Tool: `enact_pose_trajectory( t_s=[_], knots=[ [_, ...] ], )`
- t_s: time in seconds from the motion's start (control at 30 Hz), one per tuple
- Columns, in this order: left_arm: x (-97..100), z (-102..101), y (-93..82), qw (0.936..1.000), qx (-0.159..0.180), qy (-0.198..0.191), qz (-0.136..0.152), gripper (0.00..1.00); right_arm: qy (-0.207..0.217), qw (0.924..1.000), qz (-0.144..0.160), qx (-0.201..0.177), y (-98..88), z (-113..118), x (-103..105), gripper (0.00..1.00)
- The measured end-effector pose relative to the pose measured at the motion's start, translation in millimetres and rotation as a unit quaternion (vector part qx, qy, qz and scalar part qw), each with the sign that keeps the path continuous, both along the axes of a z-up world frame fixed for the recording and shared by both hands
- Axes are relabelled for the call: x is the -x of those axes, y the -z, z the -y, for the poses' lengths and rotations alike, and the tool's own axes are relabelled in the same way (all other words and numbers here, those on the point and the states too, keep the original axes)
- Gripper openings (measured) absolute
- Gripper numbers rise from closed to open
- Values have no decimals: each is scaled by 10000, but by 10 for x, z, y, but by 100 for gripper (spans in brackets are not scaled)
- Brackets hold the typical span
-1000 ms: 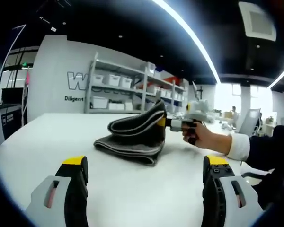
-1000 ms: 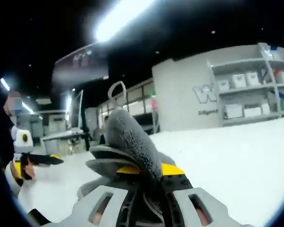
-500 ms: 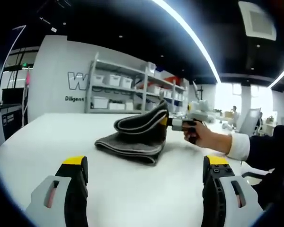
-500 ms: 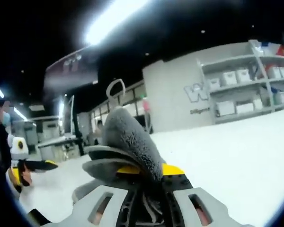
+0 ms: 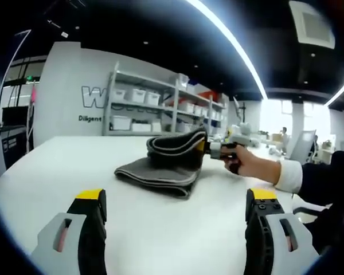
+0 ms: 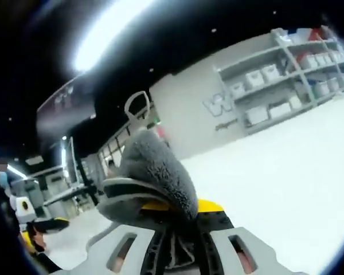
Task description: Open the folded towel by lifting each exposed corner and separating the folded layers until the towel lies flat within the target outline without major curled edges
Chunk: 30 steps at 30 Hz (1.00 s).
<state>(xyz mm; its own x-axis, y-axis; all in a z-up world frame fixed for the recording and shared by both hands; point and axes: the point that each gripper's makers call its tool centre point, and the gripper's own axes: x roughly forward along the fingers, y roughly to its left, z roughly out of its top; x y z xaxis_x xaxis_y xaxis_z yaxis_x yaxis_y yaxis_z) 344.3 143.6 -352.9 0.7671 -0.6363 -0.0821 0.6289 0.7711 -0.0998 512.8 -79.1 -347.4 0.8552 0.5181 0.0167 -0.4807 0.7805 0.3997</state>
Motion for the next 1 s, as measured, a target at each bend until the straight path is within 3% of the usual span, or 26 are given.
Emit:
enact_pose_trajectory(
  t_s=[0.63, 0.93, 1.0],
  knots=[
    [48, 15, 10, 10000, -10, 5, -6, 100, 305, 9974, -521, -391, 188, 277, -48, 7],
    [65, 47, 44, 10000, -37, 24, -44, 100, 442, 9967, -649, -202, 286, 357, -57, 10],
    [70, 56, 52, 10000, -41, 32, -52, 100, 522, 9969, -577, 137, 308, 397, -63, 12]
  ],
)
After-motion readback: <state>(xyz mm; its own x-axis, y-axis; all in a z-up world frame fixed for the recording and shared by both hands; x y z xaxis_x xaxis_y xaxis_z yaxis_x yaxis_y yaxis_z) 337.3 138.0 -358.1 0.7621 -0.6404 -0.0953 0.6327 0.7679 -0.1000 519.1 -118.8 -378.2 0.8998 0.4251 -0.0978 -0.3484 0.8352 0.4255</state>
